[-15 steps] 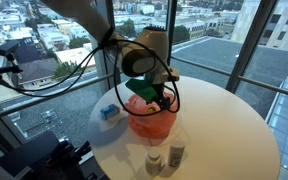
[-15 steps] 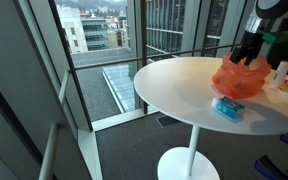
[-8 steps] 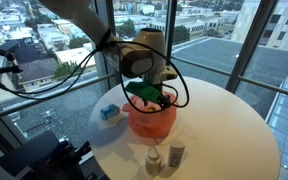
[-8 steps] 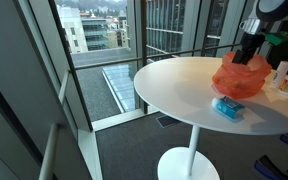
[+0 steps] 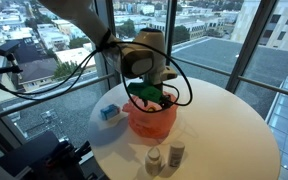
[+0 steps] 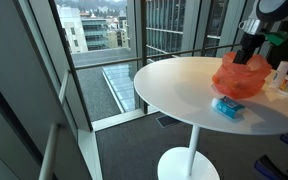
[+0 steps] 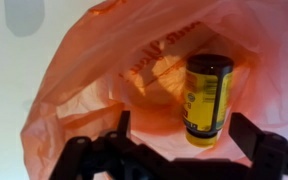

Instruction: Take the black bottle out of the carrier bag

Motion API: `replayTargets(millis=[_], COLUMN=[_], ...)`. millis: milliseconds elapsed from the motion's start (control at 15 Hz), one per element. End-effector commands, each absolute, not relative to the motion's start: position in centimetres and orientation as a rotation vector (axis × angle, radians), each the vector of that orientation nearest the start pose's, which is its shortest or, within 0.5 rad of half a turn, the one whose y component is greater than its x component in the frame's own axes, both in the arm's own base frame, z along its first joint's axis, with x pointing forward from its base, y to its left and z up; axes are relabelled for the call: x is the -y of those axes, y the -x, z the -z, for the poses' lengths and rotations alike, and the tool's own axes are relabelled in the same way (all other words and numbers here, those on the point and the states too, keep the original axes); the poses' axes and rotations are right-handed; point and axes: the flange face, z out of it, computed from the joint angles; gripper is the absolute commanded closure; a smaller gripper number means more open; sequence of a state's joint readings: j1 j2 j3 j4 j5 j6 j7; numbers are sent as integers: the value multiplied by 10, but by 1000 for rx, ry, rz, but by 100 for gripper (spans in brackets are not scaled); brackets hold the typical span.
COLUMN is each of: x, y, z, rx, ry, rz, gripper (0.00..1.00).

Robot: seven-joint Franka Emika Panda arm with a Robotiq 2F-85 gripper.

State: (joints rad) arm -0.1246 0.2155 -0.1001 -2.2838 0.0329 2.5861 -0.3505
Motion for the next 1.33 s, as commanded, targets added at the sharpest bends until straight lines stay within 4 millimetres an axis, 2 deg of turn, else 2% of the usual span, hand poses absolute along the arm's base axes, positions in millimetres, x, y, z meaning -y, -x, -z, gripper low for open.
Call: replayTargets(millis=[0,667,1267], x=[122,129,116], y=[-528,-527,-526], z=[-266,-256,-254], rx=[171,167,182], ry=[3168,3171,3161], rz=[134,111,97], gripper=[0,0,0])
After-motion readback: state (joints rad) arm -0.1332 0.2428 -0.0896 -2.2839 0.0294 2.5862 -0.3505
